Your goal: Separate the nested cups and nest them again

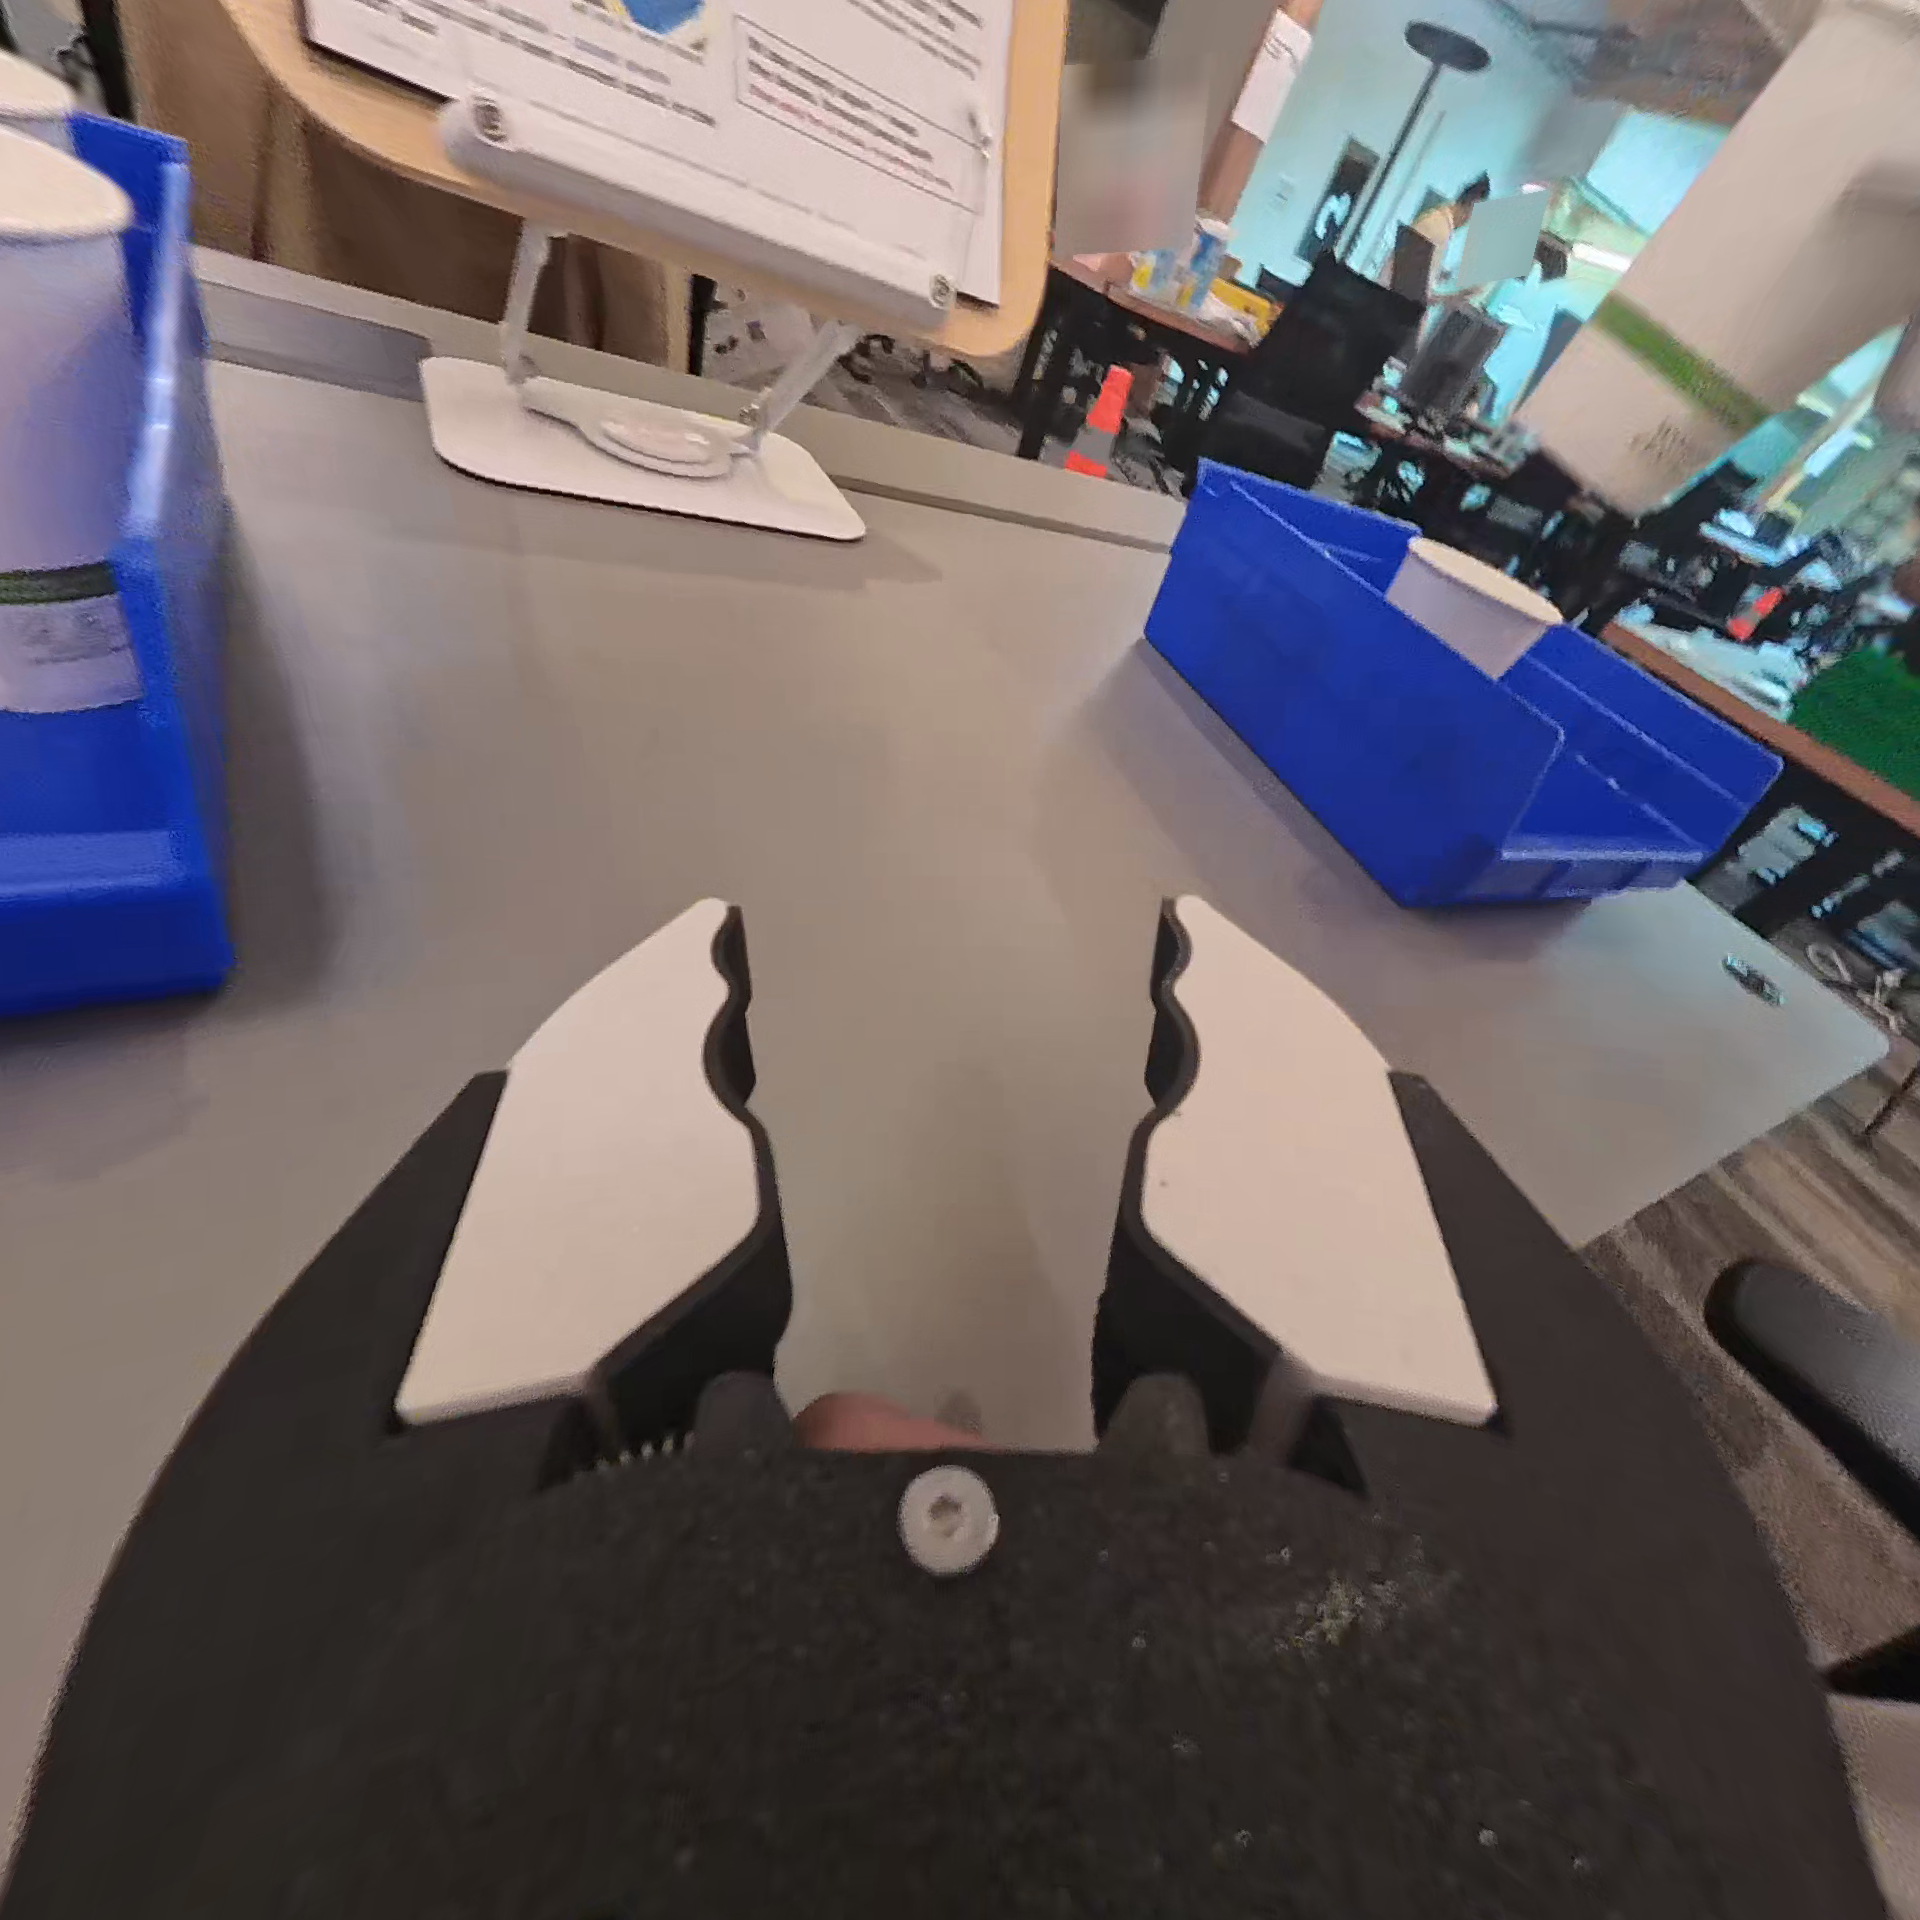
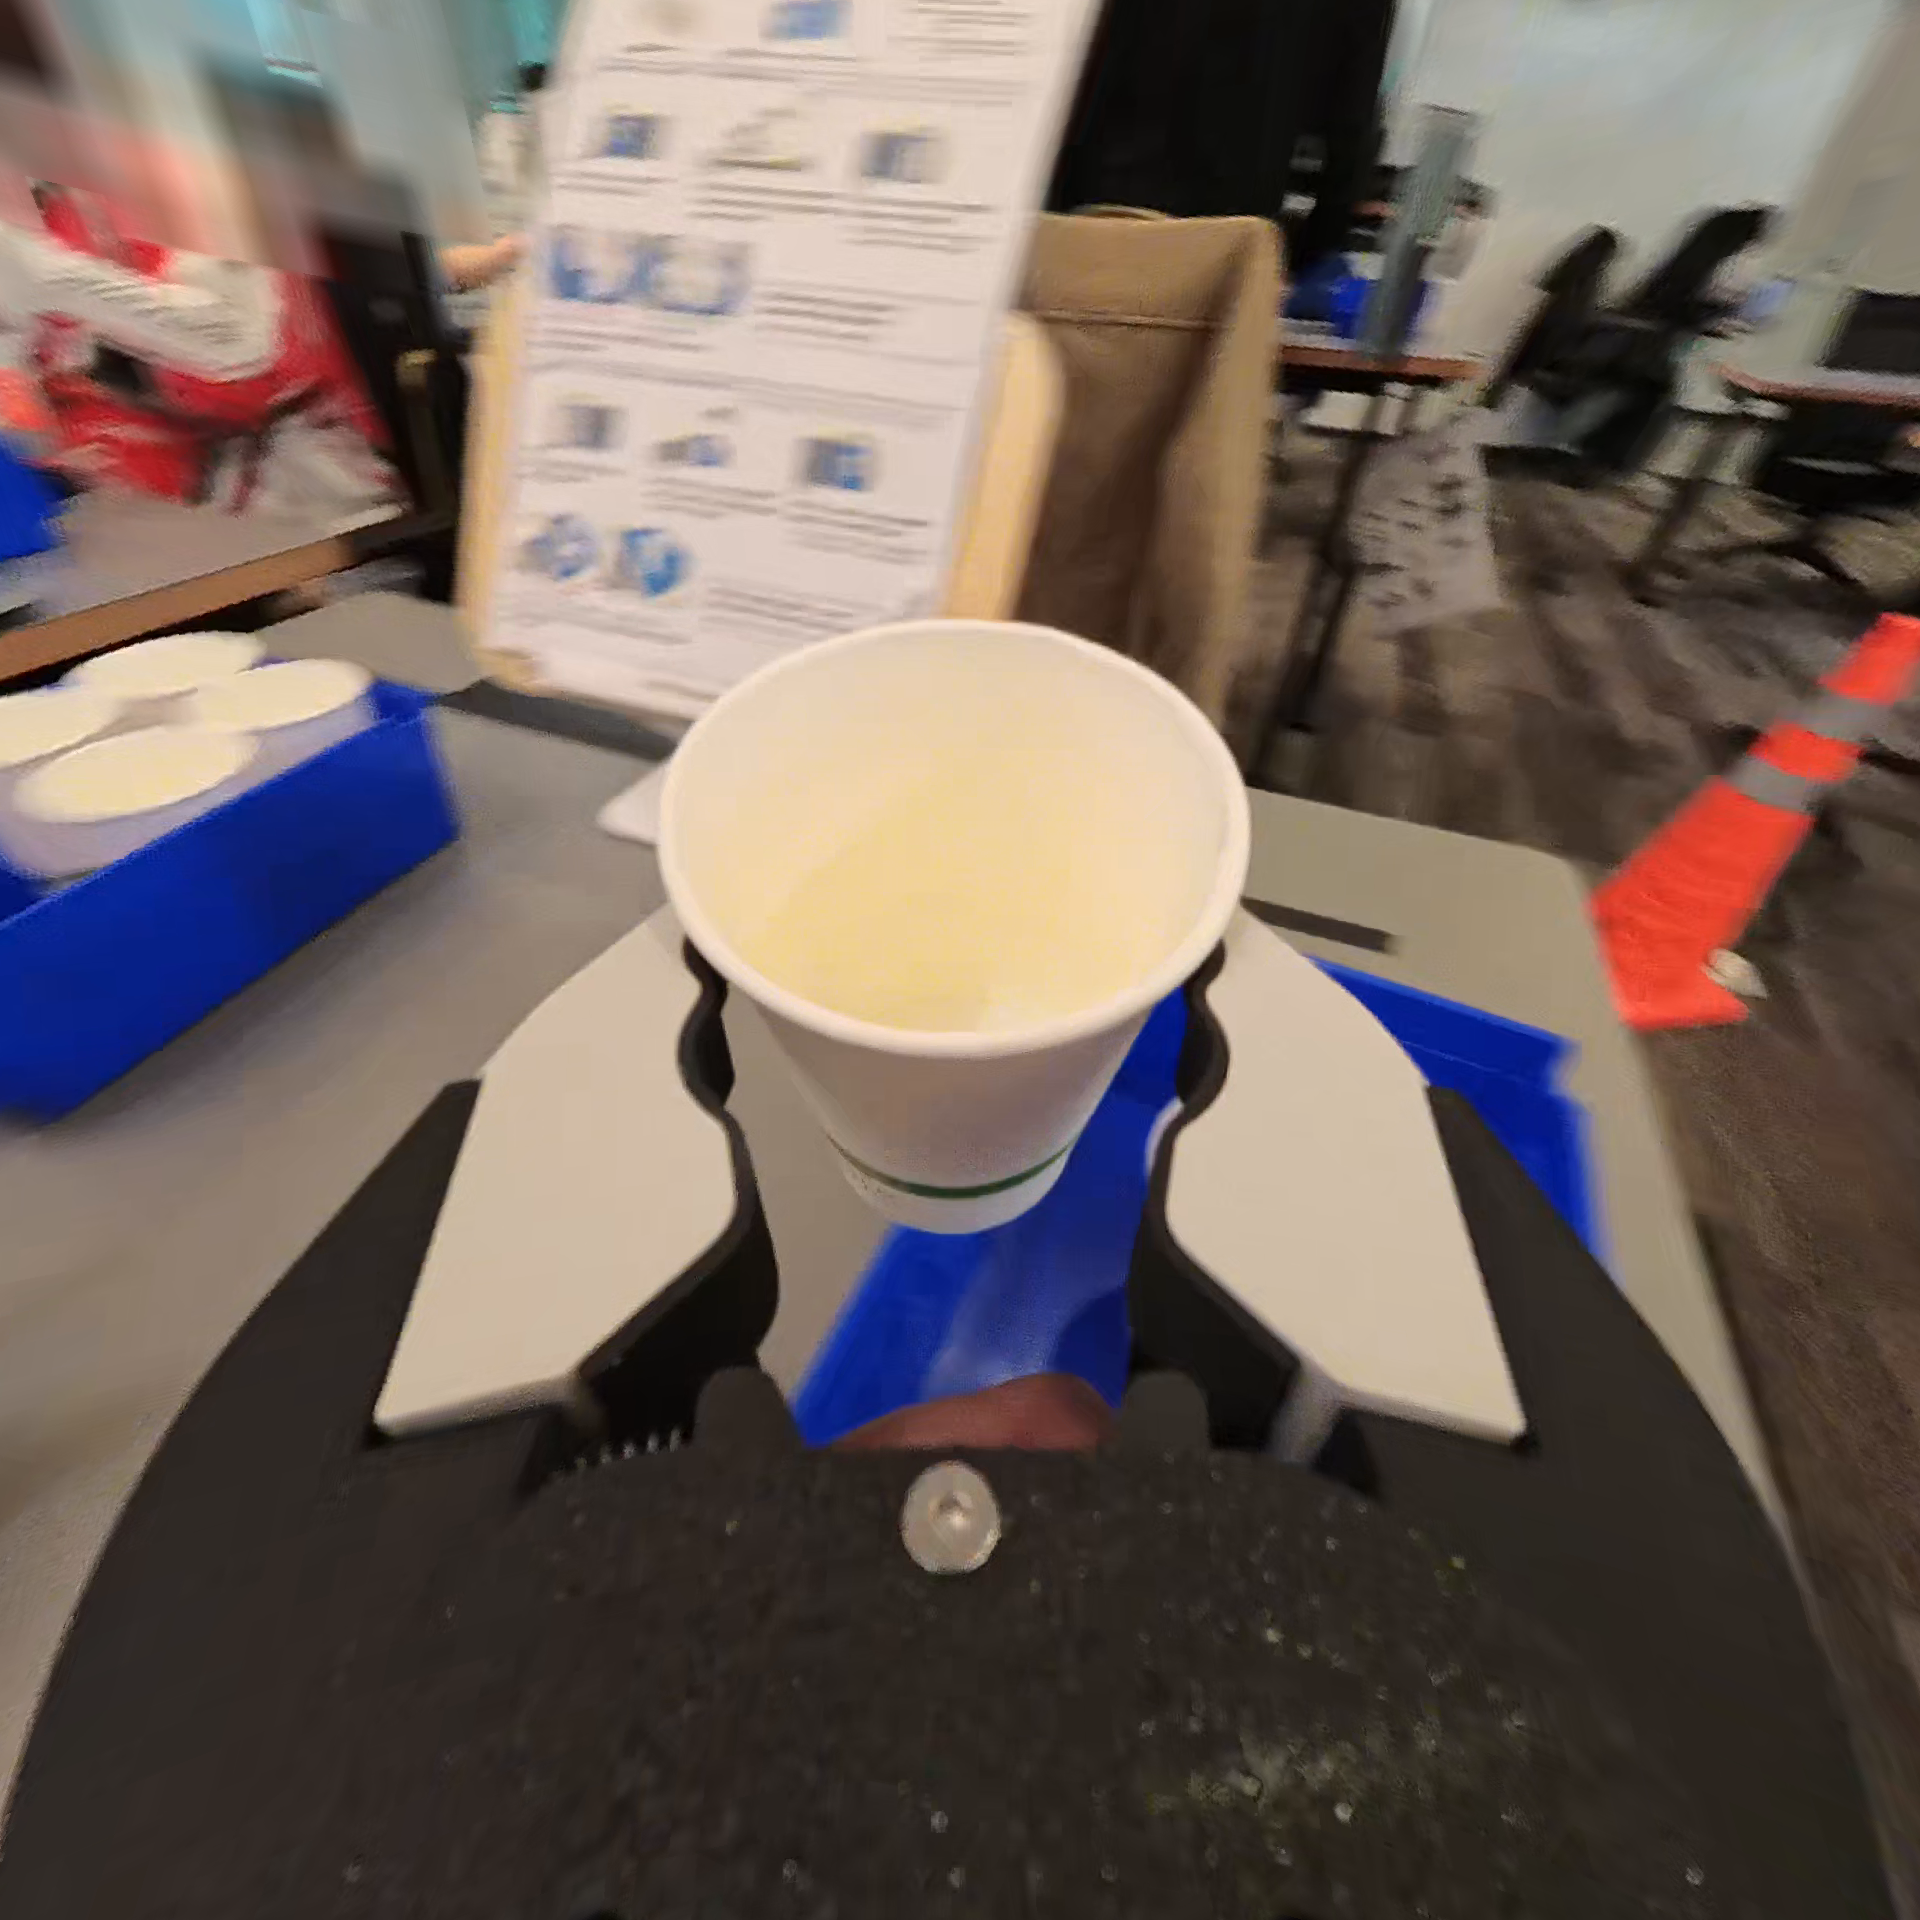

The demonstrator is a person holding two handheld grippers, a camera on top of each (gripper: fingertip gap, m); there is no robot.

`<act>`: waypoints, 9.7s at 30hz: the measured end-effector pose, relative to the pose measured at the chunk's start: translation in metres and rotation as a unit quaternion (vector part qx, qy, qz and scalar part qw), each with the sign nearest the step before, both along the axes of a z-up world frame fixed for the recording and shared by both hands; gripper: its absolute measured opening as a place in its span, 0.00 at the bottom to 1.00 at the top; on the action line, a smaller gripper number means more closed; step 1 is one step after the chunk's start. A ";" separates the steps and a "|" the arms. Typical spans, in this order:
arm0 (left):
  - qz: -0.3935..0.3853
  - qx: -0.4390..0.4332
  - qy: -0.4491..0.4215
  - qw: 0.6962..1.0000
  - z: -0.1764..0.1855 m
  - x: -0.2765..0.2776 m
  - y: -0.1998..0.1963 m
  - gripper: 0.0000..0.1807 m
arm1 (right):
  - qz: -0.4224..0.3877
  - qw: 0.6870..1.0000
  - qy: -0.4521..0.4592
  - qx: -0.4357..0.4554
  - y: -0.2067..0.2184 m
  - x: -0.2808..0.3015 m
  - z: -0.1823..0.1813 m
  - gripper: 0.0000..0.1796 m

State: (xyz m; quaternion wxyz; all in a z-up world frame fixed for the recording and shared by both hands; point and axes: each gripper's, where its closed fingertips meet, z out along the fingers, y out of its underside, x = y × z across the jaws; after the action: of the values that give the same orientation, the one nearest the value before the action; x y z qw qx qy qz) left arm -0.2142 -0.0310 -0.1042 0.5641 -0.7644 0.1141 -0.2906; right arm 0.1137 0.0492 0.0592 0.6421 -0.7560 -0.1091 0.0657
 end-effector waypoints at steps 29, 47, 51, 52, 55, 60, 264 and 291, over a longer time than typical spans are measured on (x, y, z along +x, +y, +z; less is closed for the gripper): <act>-0.087 -0.068 -0.019 0.994 -0.032 0.027 -0.008 0.41 | 0.012 0.970 -0.059 -0.236 0.044 0.104 -0.144 0.50; 0.083 0.010 0.094 0.992 0.010 -0.071 0.036 0.43 | 0.230 0.957 0.127 -0.126 -0.084 -0.163 -0.138 0.44; 0.116 -0.008 0.162 0.980 0.027 -0.128 0.089 0.48 | 0.305 0.917 0.166 -0.196 -0.116 -0.228 -0.177 0.42; 0.113 -0.020 0.180 0.977 0.027 -0.138 0.105 0.48 | 0.323 0.909 0.166 -0.203 -0.121 -0.235 -0.178 0.41; 0.088 -0.053 0.216 0.971 0.022 -0.153 0.148 0.48 | 0.333 0.916 0.119 -0.190 -0.122 -0.231 -0.175 0.41; 0.046 -0.111 0.223 0.968 -0.005 -0.154 0.195 0.49 | 0.301 0.936 0.081 -0.163 -0.108 -0.194 -0.164 0.40; -0.113 -0.007 0.048 0.992 -0.020 0.039 -0.006 0.41 | -0.005 0.975 -0.013 -0.220 0.050 0.085 -0.123 0.49; 0.083 -0.013 0.114 0.990 0.047 -0.115 0.079 0.46 | 0.234 0.953 0.170 -0.085 -0.073 -0.161 -0.149 0.35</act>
State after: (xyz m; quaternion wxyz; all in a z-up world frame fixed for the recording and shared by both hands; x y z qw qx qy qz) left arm -0.3292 0.0481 -0.0572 0.5592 -0.8069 0.1099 -0.1551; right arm -0.0477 -0.0237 -0.0894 0.5507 -0.7389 -0.1659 0.3509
